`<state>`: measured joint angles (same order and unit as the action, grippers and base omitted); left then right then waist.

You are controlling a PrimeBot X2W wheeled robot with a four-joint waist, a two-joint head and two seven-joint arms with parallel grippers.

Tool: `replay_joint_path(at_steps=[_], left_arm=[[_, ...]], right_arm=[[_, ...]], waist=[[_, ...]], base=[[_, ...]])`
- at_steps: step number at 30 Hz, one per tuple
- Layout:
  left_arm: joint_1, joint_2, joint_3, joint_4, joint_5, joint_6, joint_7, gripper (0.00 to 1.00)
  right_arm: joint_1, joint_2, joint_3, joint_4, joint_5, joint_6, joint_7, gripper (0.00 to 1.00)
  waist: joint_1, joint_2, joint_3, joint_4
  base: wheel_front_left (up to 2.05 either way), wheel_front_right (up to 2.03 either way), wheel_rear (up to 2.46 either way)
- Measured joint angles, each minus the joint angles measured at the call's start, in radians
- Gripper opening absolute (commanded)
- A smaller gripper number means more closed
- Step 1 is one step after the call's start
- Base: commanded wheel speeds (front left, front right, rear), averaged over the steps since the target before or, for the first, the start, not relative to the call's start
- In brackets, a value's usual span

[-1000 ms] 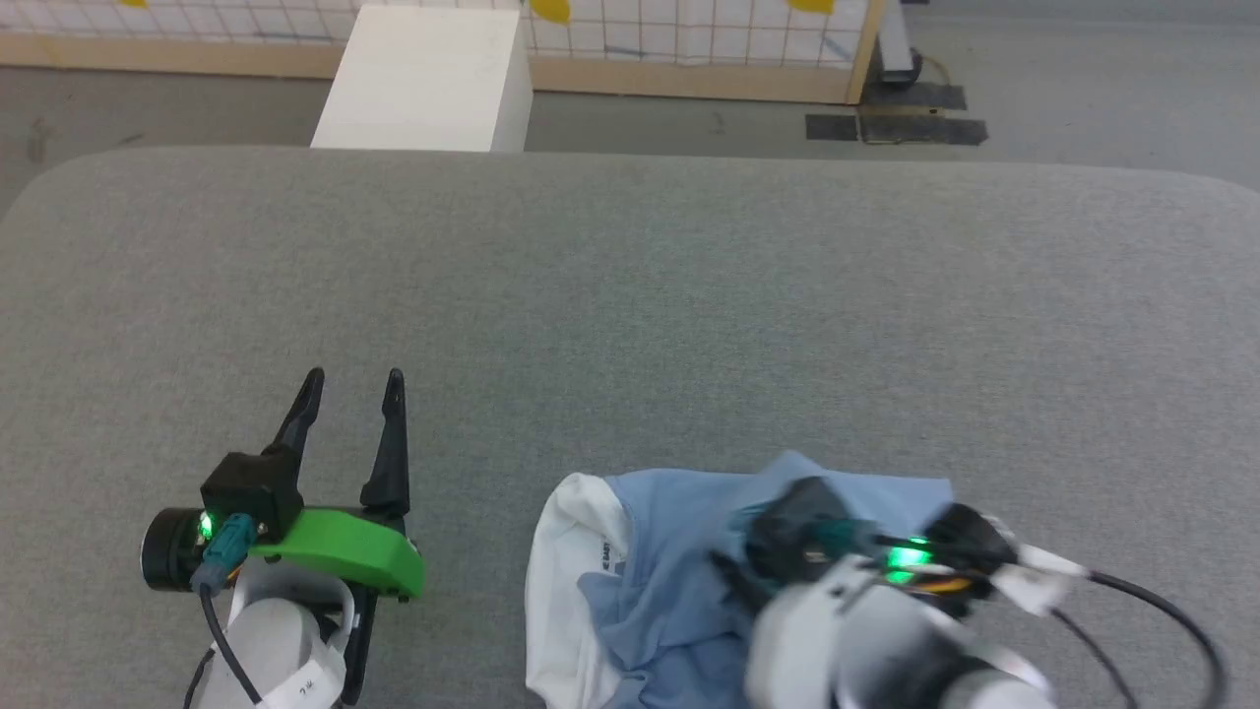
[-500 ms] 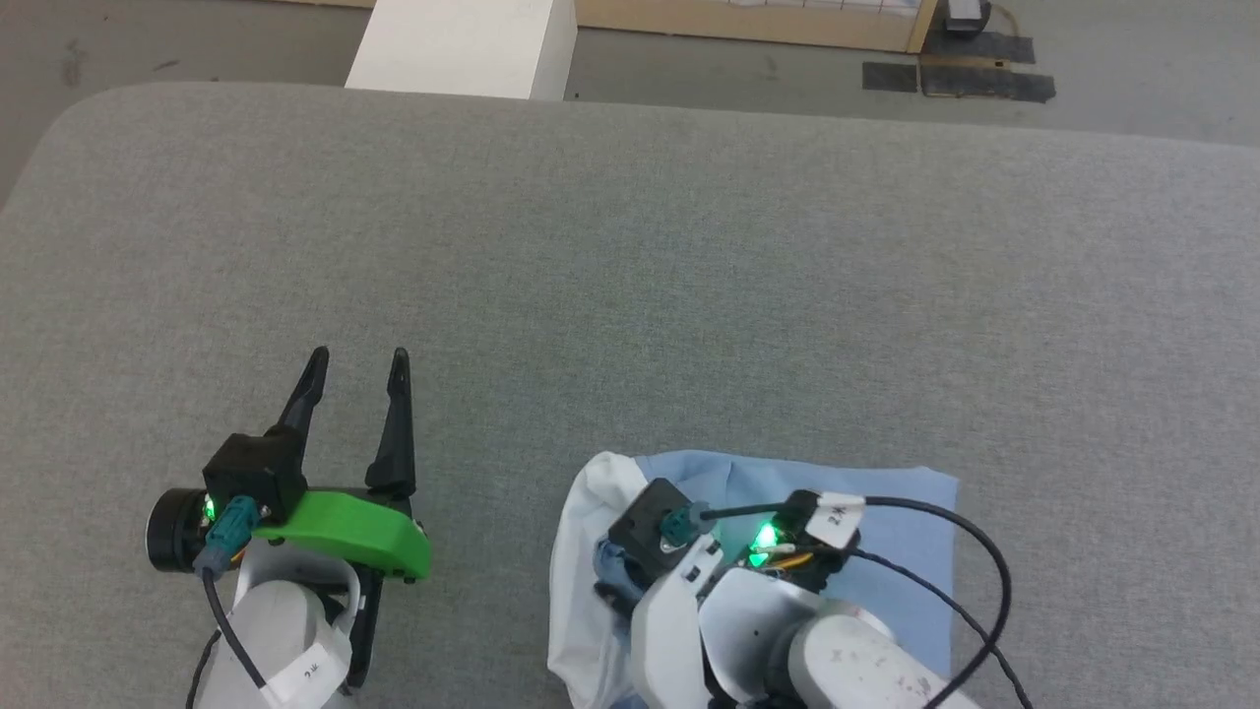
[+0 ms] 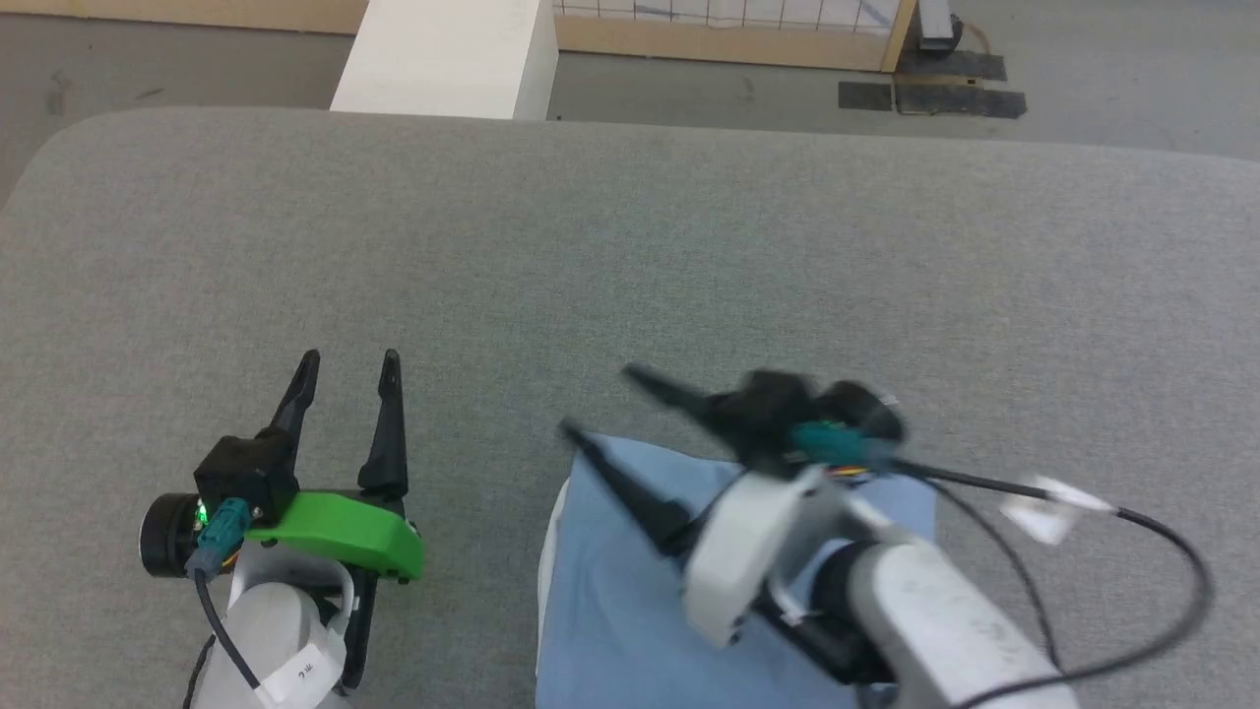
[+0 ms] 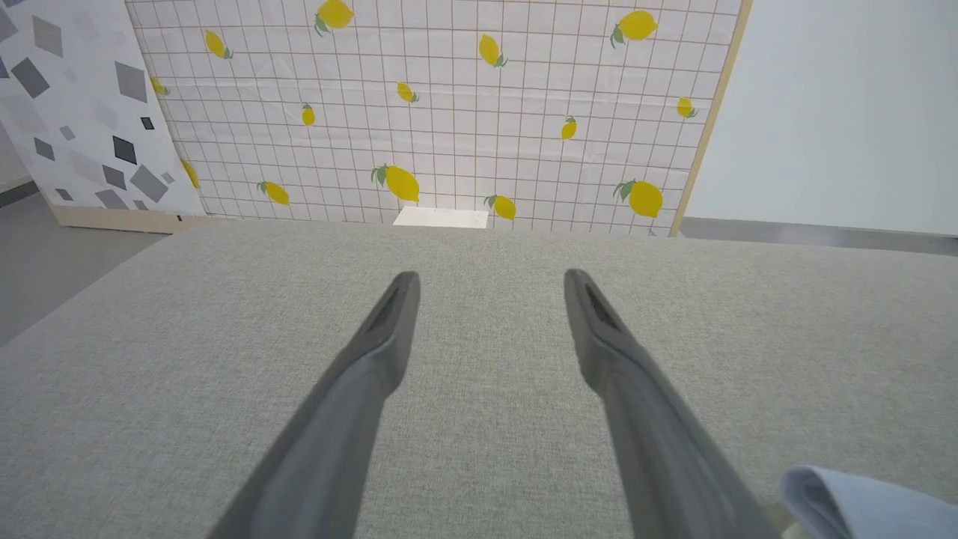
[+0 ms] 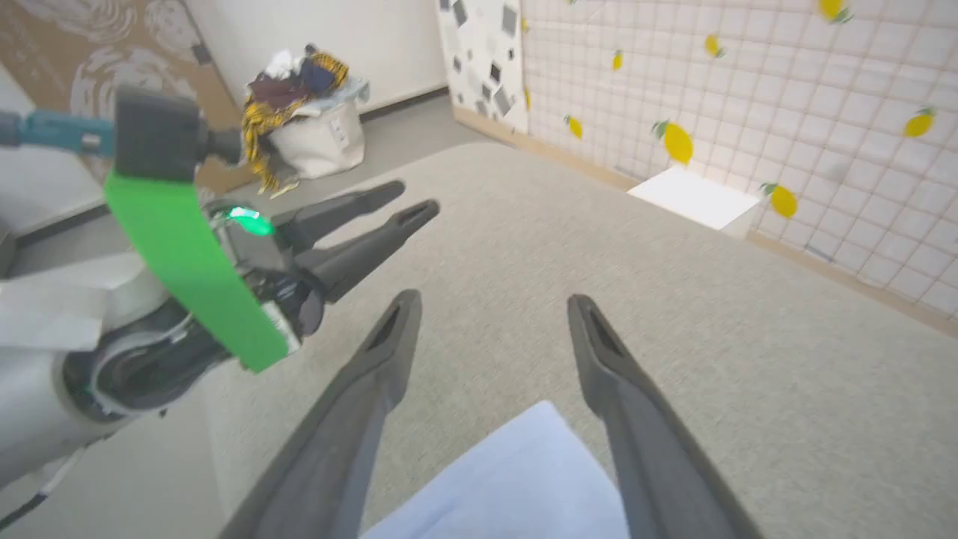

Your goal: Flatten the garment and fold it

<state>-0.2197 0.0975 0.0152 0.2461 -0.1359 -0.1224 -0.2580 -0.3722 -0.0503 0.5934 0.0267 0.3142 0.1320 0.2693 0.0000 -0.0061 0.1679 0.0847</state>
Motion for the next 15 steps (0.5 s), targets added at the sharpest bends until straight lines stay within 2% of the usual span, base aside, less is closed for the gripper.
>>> replay_joint_path(at_steps=[7,10,15], left_arm=[[0.016,-0.002,0.008,-0.006,0.003,0.000,0.000,1.00],[0.027,-0.002,0.012,-0.014,0.003,0.000,0.000,1.00],[0.032,-0.003,0.021,-0.029,0.006,0.000,0.000,1.00]], right_arm=[[0.224,0.001,-0.320,-0.122,0.005,0.000,-0.214,1.00],[0.320,-0.001,-0.419,-0.125,0.045,0.000,-0.242,1.00],[0.431,-0.001,-0.526,-0.083,0.118,0.000,-0.232,1.00]], waist=[[0.0000,0.0000,-0.038,-0.019],[0.0000,0.0000,-0.053,-0.026],[-0.0001,0.0000,-0.065,-0.035]], base=[[0.00,0.00,0.00],[0.00,0.00,0.00],[0.00,0.00,0.00]])
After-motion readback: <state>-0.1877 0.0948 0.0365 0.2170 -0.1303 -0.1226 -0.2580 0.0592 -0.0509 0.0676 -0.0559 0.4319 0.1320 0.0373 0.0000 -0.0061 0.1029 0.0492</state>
